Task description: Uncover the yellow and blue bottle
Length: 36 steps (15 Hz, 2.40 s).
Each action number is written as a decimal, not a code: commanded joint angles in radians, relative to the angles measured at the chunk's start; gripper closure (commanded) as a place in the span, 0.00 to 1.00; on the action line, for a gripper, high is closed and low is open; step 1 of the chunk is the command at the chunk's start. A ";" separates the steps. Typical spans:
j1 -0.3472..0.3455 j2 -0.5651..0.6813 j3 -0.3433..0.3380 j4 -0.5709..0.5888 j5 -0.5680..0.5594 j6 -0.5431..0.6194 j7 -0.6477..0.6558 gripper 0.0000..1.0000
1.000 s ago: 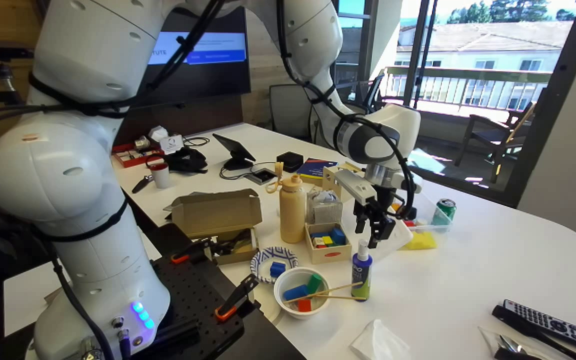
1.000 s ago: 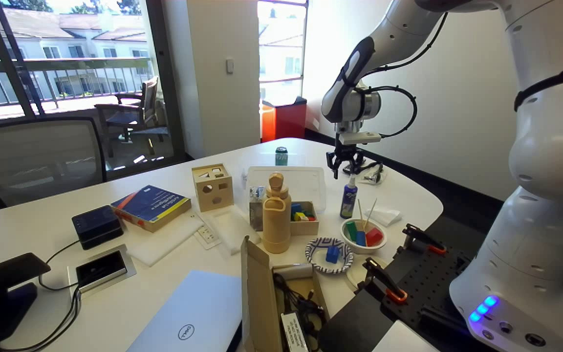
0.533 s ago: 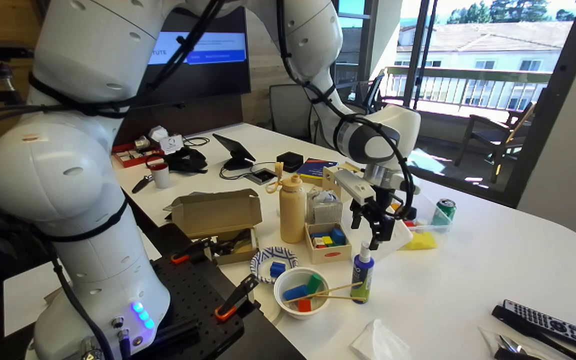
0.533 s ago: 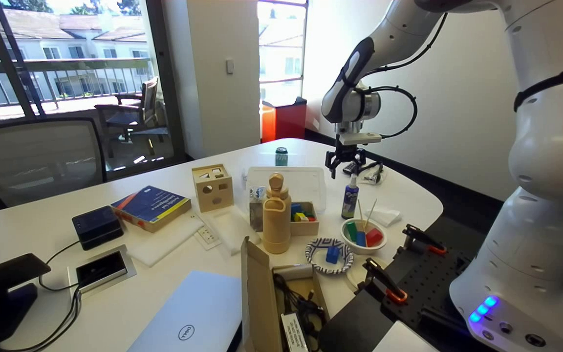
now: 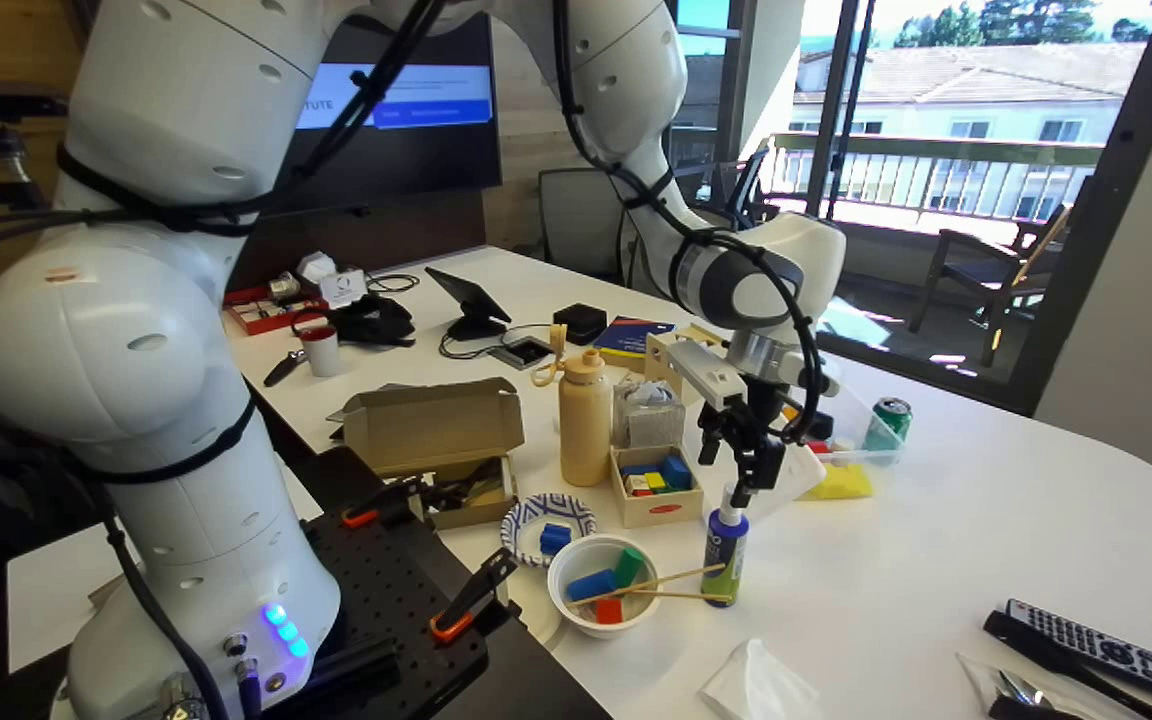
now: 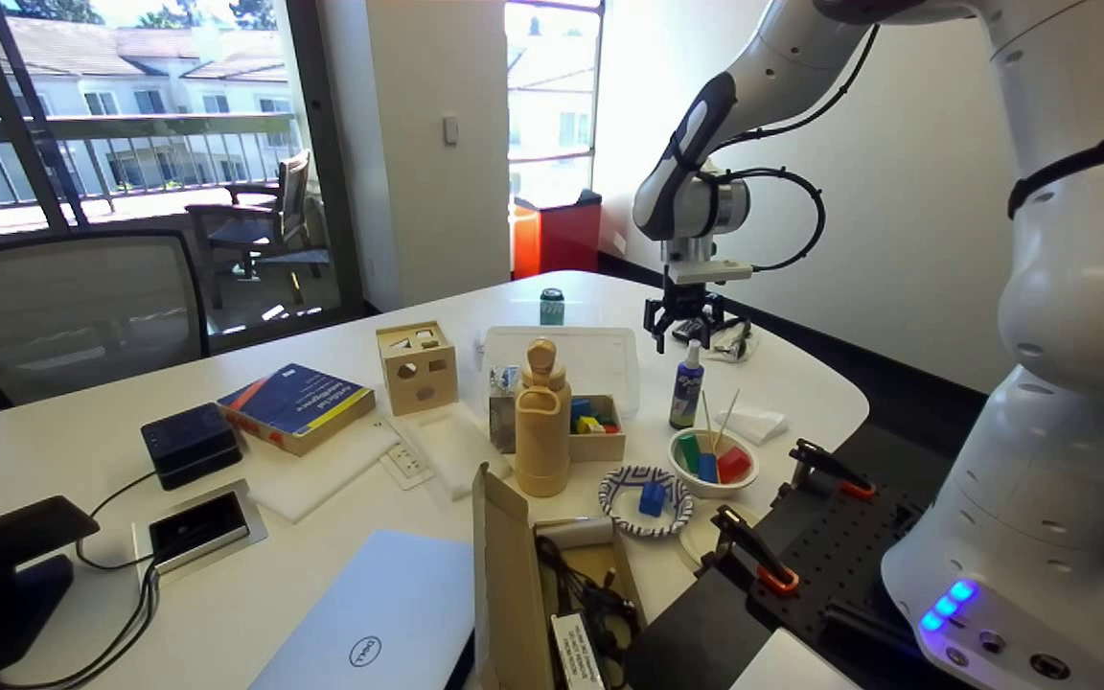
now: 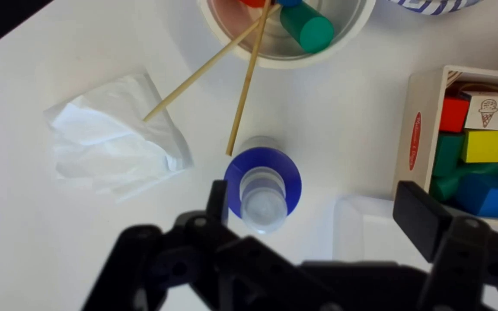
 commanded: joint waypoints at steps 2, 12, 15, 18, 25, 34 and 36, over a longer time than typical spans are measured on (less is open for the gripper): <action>0.009 -0.023 -0.018 -0.014 -0.014 -0.024 0.037 0.32; 0.007 -0.029 -0.027 -0.020 -0.012 -0.019 0.041 0.94; 0.005 -0.049 -0.021 -0.027 -0.006 -0.035 0.030 0.94; 0.007 -0.071 -0.021 -0.034 -0.007 -0.057 0.031 0.94; 0.005 -0.121 -0.015 -0.027 0.002 -0.127 0.028 0.94; 0.021 -0.191 -0.013 -0.026 -0.005 -0.180 0.038 0.94; 0.026 -0.211 -0.014 -0.023 -0.004 -0.209 0.045 0.94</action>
